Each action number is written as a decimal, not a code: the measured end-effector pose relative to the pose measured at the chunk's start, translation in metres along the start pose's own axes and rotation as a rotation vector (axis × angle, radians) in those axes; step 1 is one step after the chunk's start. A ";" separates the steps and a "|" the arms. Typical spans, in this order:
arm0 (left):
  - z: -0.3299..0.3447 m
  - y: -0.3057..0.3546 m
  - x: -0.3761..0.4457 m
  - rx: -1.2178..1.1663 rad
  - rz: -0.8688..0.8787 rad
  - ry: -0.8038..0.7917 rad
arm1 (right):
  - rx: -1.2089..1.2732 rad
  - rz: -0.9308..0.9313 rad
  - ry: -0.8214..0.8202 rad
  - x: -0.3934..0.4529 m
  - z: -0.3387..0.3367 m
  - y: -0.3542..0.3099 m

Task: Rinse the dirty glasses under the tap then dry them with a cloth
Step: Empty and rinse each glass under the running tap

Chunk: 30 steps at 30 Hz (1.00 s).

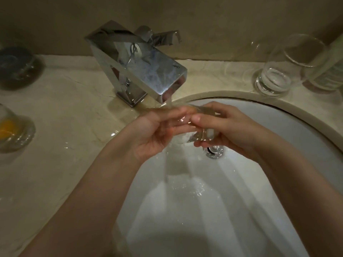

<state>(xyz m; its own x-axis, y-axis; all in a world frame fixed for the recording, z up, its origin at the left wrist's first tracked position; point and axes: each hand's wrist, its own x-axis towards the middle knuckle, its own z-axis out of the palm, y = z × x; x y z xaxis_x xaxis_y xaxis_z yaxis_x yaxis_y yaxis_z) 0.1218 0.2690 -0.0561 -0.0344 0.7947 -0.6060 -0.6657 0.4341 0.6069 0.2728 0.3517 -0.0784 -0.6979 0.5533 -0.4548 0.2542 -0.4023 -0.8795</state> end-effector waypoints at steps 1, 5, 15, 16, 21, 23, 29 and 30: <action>0.000 0.002 0.001 0.004 -0.016 0.018 | -0.070 -0.038 0.029 0.000 0.000 0.001; -0.004 0.001 0.002 0.053 -0.005 0.026 | -0.157 -0.058 0.040 0.000 -0.004 0.000; -0.004 -0.001 0.006 0.038 0.015 0.069 | -0.221 -0.133 0.127 -0.002 0.000 0.002; -0.005 0.000 0.006 0.044 0.010 0.074 | -0.189 -0.141 0.111 -0.002 -0.001 0.002; -0.004 0.001 0.004 0.044 0.028 0.020 | 0.011 0.025 0.126 0.002 0.008 0.001; -0.005 0.000 0.008 0.047 0.032 0.007 | -0.068 -0.012 0.154 0.003 0.009 0.002; -0.011 0.002 0.012 0.062 0.041 -0.011 | -0.250 -0.263 0.159 0.000 0.002 0.001; -0.010 0.001 0.011 0.074 0.048 -0.001 | -0.245 -0.266 0.153 -0.001 0.002 0.000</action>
<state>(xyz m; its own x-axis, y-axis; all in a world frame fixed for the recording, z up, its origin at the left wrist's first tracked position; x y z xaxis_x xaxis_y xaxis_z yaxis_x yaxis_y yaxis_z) 0.1133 0.2734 -0.0675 -0.0643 0.8160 -0.5745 -0.6063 0.4253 0.6719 0.2723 0.3494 -0.0780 -0.6576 0.7247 -0.2061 0.2435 -0.0545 -0.9684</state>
